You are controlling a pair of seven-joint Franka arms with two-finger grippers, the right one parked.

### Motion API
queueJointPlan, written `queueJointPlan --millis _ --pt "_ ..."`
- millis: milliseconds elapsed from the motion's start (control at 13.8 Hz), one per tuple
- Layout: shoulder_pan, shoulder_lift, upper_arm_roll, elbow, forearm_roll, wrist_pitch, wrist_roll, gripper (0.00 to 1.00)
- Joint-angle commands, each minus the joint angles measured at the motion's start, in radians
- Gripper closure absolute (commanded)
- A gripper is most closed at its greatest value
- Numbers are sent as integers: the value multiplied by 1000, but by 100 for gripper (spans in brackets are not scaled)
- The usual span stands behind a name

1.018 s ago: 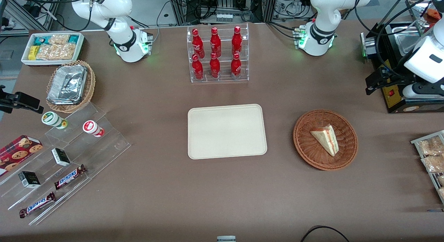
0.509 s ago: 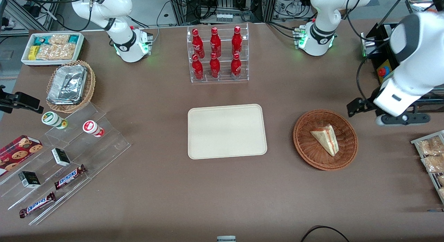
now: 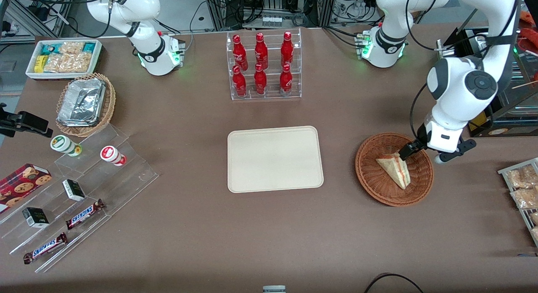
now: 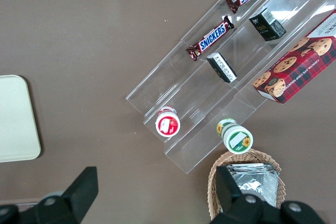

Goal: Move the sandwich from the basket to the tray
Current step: 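Lower the open left gripper and close it on the wrapped sandwich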

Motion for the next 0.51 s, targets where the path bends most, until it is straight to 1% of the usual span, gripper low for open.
queueJointPlan --millis 0,218,436 --pt "-6 60 -3 -50 13 120 -97 0" --pt "-9 130 -5 -57 13 212 -115 0" --pt "-11 169 -6 -59 13 240 -118 0"
